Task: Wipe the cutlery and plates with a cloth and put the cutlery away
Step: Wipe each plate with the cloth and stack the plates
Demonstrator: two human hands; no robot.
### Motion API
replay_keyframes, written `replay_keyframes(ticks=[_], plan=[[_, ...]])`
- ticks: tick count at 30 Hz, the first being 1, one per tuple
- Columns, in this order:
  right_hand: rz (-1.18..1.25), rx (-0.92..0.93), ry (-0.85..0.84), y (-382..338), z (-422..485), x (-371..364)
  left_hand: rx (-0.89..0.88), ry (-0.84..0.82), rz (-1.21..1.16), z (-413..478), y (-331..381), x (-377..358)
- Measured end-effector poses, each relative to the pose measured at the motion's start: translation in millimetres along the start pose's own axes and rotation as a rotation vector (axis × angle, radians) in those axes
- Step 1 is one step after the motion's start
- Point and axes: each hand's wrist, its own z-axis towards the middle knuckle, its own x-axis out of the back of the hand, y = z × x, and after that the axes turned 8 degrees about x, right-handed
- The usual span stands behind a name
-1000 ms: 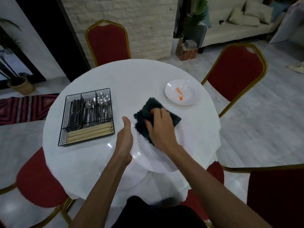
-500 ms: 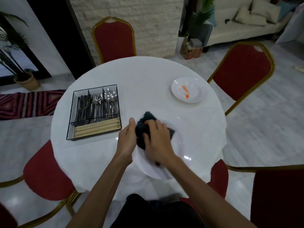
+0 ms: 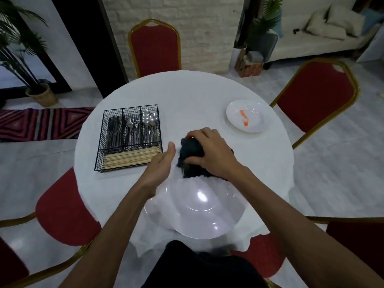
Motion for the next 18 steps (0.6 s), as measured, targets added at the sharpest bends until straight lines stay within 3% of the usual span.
replay_keyframes(ticks=[2,4,8,11,14,16,18], plan=[[0.133,-0.019,-0.037,0,2,4,-0.086,-0.051,0.102,3,9,14],[0.281,-0.184,0.099,13,-13,3,-0.102,-0.048,0.105,12,12,35],[0.667,-0.665,0.411,15,-41,-35,-0.113,0.235,-0.265,13,13,33],[0.828,-0.86,0.44,9,-45,-58,0.009,0.297,-0.499,13,-15,10],[0.663,-0.64,0.197,33,-51,-38,0.137,0.118,-0.58,20,-41,30],[0.519,-0.435,-0.013,41,-45,-16,0.146,-0.042,-0.448,26,-40,50],[0.369,-0.26,-0.184,33,-28,-4,0.069,-0.171,-0.163,29,-30,47]])
